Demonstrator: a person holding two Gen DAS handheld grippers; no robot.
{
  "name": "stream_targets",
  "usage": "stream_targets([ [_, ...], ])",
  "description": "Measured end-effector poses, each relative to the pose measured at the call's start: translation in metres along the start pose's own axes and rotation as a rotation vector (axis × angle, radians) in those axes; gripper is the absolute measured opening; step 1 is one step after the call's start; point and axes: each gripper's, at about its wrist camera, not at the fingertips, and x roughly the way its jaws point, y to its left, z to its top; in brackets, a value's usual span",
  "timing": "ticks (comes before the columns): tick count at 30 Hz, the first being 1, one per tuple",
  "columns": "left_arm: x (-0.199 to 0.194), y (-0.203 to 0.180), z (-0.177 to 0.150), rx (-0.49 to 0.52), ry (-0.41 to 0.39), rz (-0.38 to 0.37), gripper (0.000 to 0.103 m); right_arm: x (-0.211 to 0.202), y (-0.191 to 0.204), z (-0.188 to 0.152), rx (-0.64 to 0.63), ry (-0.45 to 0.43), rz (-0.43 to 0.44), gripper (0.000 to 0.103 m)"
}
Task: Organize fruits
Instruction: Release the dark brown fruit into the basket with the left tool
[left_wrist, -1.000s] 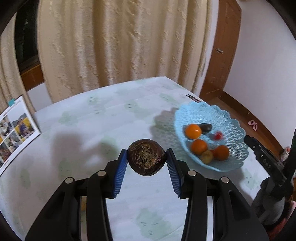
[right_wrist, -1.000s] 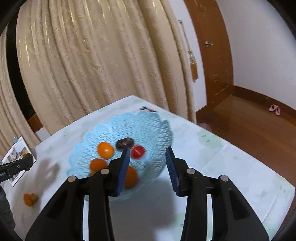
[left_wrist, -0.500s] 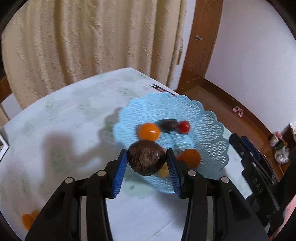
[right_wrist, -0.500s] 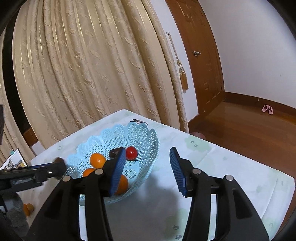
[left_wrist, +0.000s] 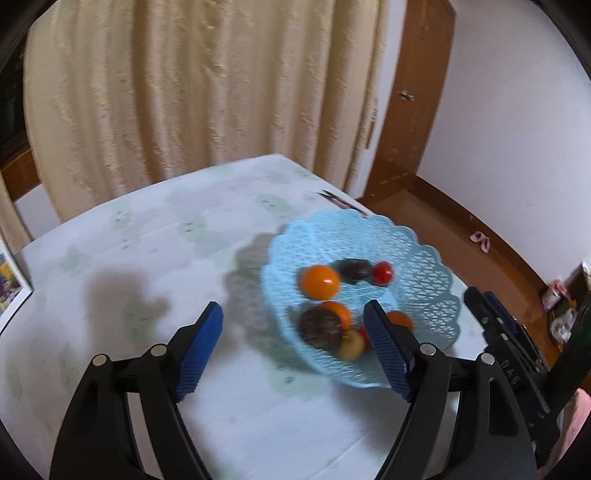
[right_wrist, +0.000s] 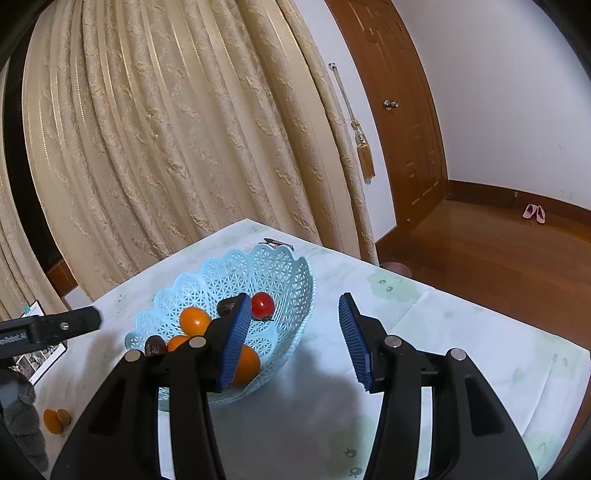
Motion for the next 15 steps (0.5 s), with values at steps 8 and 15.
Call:
stream_targets([
  [8, -0.028, 0.041, -0.012, -0.057, -0.025, 0.081, 0.083, -0.002, 0.002, -0.001, -0.009, -0.012, -0.017, 0.052],
  [15, -0.048, 0.072, -0.030, -0.083, -0.029, 0.135, 0.083, -0.008, 0.014, -0.004, -0.060, -0.018, -0.028, 0.061],
])
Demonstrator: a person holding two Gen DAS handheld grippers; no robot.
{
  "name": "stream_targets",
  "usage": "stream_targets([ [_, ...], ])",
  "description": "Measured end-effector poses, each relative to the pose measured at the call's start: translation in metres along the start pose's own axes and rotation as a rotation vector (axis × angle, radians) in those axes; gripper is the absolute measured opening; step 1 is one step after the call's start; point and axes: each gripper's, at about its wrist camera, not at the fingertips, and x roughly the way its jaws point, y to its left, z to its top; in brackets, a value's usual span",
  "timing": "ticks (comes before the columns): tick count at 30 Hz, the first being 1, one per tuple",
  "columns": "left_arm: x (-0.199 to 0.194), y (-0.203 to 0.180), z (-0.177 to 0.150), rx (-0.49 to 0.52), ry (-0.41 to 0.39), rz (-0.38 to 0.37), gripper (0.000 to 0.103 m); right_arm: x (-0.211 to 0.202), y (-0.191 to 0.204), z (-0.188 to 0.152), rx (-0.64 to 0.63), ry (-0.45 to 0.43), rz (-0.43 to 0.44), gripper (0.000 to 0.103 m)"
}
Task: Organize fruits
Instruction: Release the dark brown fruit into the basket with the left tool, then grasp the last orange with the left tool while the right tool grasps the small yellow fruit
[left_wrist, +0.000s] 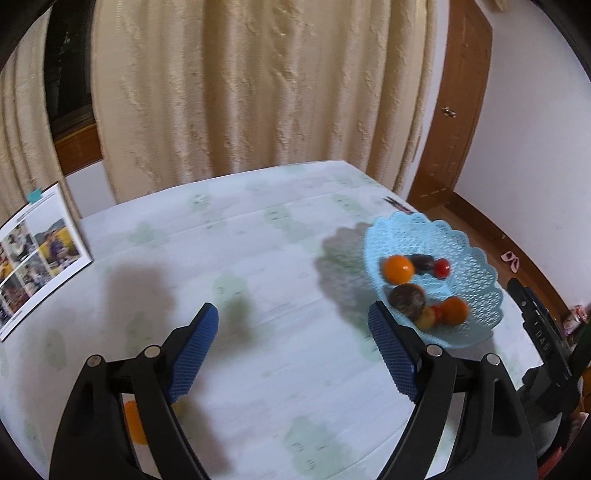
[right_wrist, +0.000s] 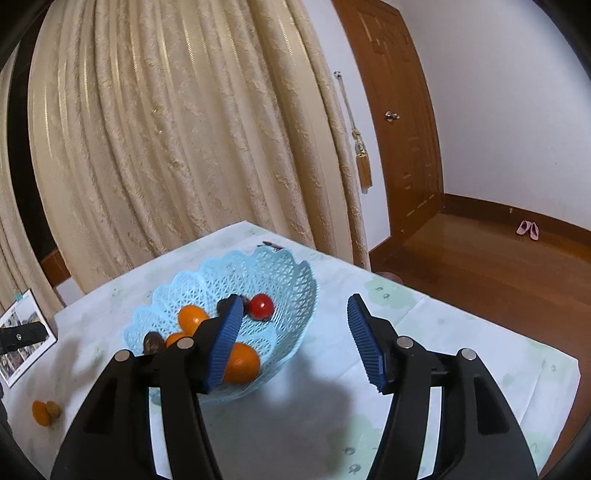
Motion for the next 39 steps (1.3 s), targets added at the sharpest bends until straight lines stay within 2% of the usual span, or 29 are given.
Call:
stream_targets([
  [6, -0.013, 0.049, -0.017, -0.069, 0.006, 0.068, 0.083, -0.004, 0.020, -0.009, -0.023, 0.053, 0.071, 0.064],
  [8, -0.015, 0.062, -0.022, -0.091, 0.010, 0.089, 0.083, -0.007, 0.032, -0.011, -0.043, 0.058, 0.096, 0.068],
  [15, -0.026, 0.112, -0.049, -0.152, 0.039, 0.158, 0.083, -0.015, 0.077, -0.016, -0.112, 0.103, 0.210, 0.069],
  [21, -0.019, 0.132, -0.073, -0.184, 0.089, 0.177, 0.083, -0.016, 0.116, -0.028, -0.174, 0.162, 0.285, 0.070],
  [27, -0.006, 0.131, -0.096, -0.168, 0.138, 0.155, 0.083, -0.015, 0.143, -0.040, -0.226, 0.221, 0.341, 0.070],
  [29, -0.003, 0.130, -0.099, -0.162, 0.145, 0.148, 0.077, -0.014, 0.149, -0.044, -0.236, 0.240, 0.358, 0.070],
  [31, 0.003, 0.130, -0.102, -0.165, 0.160, 0.130, 0.062, -0.015, 0.154, -0.047, -0.249, 0.256, 0.373, 0.070],
  [32, 0.005, 0.130, -0.103, -0.169, 0.166, 0.119, 0.059, -0.015, 0.158, -0.049, -0.257, 0.265, 0.382, 0.070],
  [34, 0.009, 0.130, -0.105, -0.169, 0.178, 0.098, 0.045, -0.014, 0.165, -0.052, -0.272, 0.278, 0.398, 0.070],
  [35, 0.010, 0.129, -0.106, -0.169, 0.175, 0.090, 0.044, -0.014, 0.169, -0.054, -0.280, 0.289, 0.411, 0.070],
  [36, 0.009, 0.130, -0.106, -0.169, 0.170, 0.084, 0.038, -0.013, 0.172, -0.055, -0.285, 0.297, 0.420, 0.070],
  [39, 0.004, 0.130, -0.105, -0.173, 0.159, 0.072, 0.037, -0.012, 0.186, -0.061, -0.317, 0.331, 0.457, 0.070],
])
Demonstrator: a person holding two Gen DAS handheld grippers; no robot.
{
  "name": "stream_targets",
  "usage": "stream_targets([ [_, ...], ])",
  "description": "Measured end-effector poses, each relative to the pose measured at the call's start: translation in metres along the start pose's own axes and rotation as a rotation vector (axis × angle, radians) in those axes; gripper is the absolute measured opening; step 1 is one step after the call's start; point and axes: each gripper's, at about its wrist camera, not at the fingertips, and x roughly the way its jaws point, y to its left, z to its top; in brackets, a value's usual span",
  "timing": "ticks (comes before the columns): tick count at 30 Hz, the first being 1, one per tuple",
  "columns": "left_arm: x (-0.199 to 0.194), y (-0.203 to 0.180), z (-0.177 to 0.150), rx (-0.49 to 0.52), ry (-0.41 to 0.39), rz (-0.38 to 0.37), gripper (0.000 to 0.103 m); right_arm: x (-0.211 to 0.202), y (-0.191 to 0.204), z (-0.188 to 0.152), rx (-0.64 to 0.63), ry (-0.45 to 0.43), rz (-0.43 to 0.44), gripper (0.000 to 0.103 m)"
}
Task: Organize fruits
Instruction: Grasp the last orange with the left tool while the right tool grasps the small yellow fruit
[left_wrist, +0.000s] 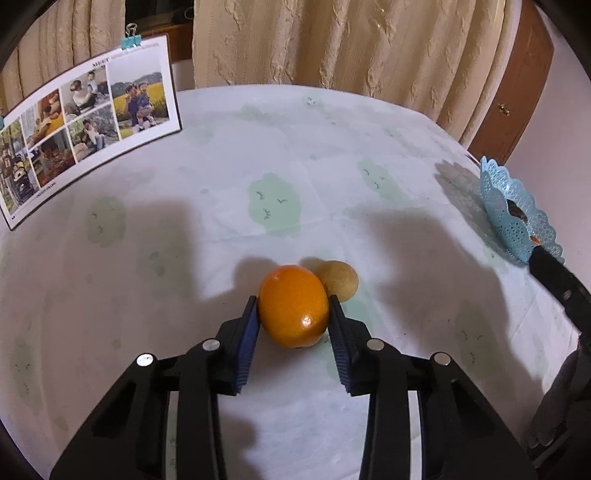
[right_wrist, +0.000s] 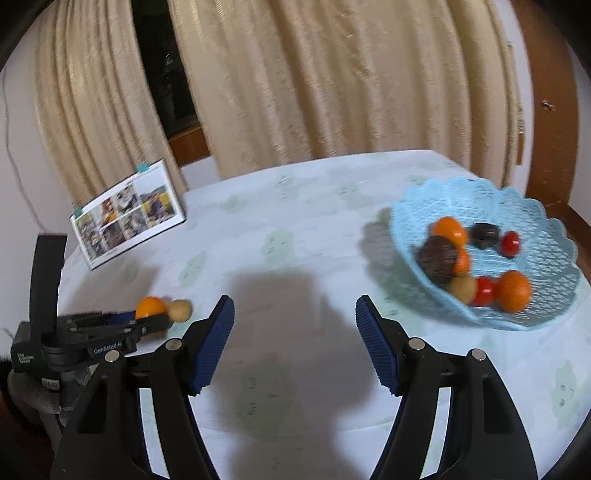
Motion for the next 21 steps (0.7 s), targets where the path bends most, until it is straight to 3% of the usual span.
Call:
stream_targets([
  [15, -0.051, 0.031, 0.004, -0.073, -0.157, 0.146, 0.037, 0.073, 0.090, 0.000, -0.210, 0.220, 0.185, 0.070],
  [21, -0.056, 0.040, 0.004, -0.105, -0.163, 0.148, 0.037, 0.106, 0.109, 0.003, -0.223, 0.293, 0.206, 0.048],
])
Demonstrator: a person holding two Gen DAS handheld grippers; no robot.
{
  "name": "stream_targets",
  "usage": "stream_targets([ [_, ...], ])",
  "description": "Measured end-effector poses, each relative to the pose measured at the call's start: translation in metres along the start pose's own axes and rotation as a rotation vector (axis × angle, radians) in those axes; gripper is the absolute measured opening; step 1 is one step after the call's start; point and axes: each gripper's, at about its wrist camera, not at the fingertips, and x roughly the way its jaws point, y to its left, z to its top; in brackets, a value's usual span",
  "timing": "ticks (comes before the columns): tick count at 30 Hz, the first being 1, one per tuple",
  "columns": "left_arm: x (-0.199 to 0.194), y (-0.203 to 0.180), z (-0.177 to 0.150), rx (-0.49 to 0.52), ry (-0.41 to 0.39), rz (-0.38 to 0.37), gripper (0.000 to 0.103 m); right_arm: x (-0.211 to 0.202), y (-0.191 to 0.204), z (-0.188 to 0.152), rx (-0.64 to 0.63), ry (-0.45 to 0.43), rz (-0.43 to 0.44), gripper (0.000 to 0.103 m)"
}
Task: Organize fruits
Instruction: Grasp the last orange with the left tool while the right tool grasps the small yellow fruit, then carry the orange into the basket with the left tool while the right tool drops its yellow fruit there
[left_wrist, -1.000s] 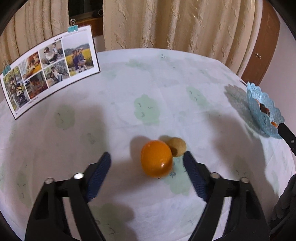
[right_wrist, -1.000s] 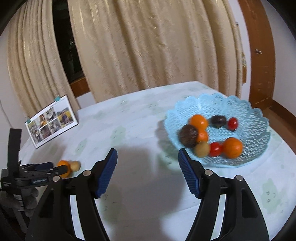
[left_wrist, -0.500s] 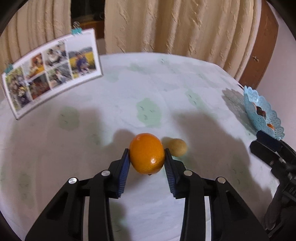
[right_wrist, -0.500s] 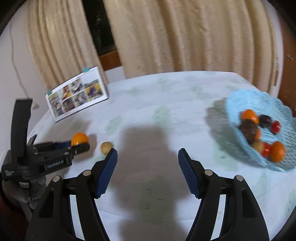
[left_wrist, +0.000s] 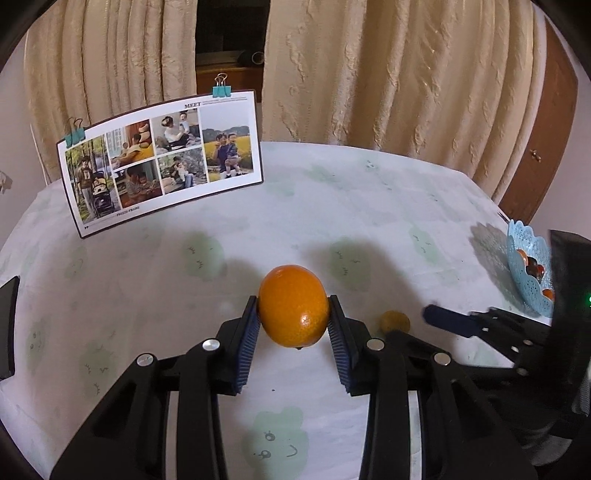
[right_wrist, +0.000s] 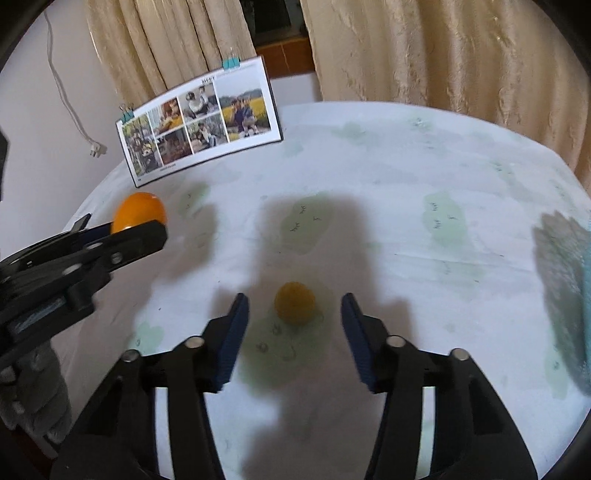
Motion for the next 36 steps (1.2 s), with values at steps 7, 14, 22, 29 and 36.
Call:
stream_targets([
  [7, -0.001, 0.001, 0.000, -0.006, 0.001, -0.001, 0.037, 0.013, 0.000, 0.000, 0.002, 0.022, -0.007, 0.026],
  [14, 0.001, -0.004, -0.001, 0.005, 0.012, -0.007, 0.037, -0.024, -0.016, -0.006, 0.034, -0.063, -0.052, 0.026],
  [22, 0.005, -0.020, -0.004, 0.046, 0.027, -0.015, 0.037, -0.094, -0.091, -0.020, 0.209, -0.196, -0.173, 0.026],
  [29, 0.003, -0.045, -0.003, 0.084, 0.032, -0.043, 0.037, -0.142, -0.159, -0.034, 0.356, -0.283, -0.269, 0.026],
  [36, -0.002, -0.079, 0.003, 0.135, 0.026, -0.071, 0.037, -0.168, -0.212, -0.051, 0.470, -0.337, -0.326, 0.030],
])
